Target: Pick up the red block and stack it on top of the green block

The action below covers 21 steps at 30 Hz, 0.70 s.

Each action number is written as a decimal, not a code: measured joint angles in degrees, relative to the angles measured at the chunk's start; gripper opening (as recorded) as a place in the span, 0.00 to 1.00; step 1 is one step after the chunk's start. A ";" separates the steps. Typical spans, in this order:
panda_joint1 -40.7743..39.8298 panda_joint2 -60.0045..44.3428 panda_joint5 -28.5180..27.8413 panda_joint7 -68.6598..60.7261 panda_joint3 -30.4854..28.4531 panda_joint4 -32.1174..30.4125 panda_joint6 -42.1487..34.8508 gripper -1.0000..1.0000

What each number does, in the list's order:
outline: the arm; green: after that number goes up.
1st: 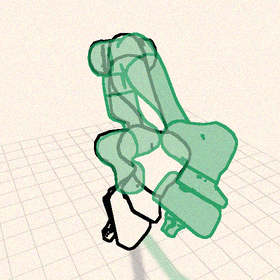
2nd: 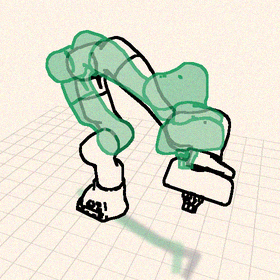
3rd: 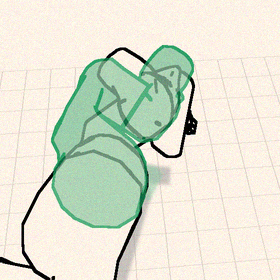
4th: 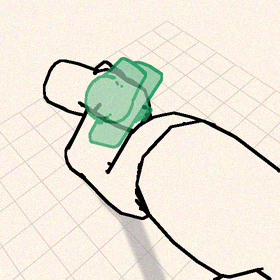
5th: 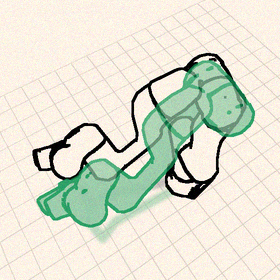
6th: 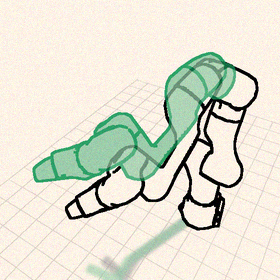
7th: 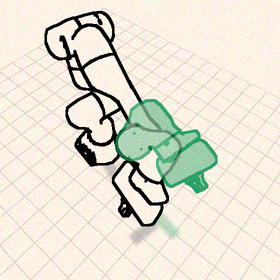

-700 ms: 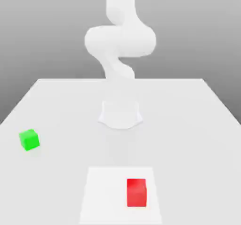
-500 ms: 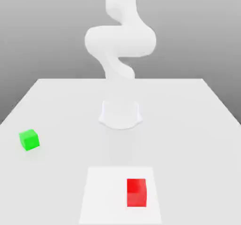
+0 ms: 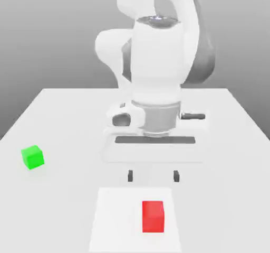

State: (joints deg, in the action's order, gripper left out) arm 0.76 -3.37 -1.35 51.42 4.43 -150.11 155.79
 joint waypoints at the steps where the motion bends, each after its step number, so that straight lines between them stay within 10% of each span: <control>1: 0.08 -2.07 -0.09 0.19 -0.02 -0.38 1.28 0.50; 6: 1.14 -12.45 -1.85 1.62 -1.41 0.51 9.62 0.50; 7: 1.41 -13.96 -2.09 1.81 -1.73 0.72 10.90 0.00; 21: -0.45 -2.70 0.43 2.30 -1.92 -1.30 1.68 0.00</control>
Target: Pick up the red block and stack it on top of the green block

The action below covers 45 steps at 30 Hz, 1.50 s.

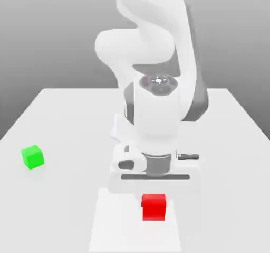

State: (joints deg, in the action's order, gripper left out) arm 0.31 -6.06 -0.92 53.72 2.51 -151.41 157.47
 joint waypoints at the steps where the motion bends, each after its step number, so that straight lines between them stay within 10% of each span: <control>1: -1.11 0.73 0.23 1.61 -1.04 -0.35 -0.38 0.00; 28: -43.50 14.72 -5.27 61.52 -21.22 -9.87 -4.42 0.00; 34: -43.06 4.07 3.46 57.25 -21.66 -9.77 5.65 0.00; 35: -43.34 2.01 5.99 55.46 -20.70 -9.66 7.47 1.00; 45: -44.58 6.73 0.57 59.33 -21.28 -9.90 3.19 1.00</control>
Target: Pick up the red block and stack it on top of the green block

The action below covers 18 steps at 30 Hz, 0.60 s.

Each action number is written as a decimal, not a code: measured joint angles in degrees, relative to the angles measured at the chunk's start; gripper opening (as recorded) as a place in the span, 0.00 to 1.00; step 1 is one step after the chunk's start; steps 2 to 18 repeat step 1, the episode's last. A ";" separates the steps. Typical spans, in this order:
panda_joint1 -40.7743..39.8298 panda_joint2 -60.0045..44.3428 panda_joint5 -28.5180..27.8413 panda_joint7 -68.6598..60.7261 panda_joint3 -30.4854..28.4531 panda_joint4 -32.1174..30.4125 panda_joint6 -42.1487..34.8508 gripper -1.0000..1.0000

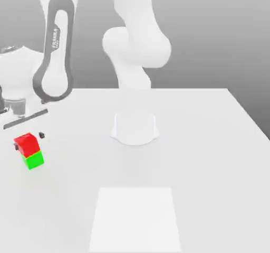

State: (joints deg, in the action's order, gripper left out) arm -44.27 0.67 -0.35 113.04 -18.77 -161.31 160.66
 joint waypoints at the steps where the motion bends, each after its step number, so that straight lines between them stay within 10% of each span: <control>1: -0.59 2.08 -1.75 1.23 0.21 -0.08 -1.91 1.00; 18: -0.59 2.08 -1.75 1.23 0.21 -0.08 -1.91 1.00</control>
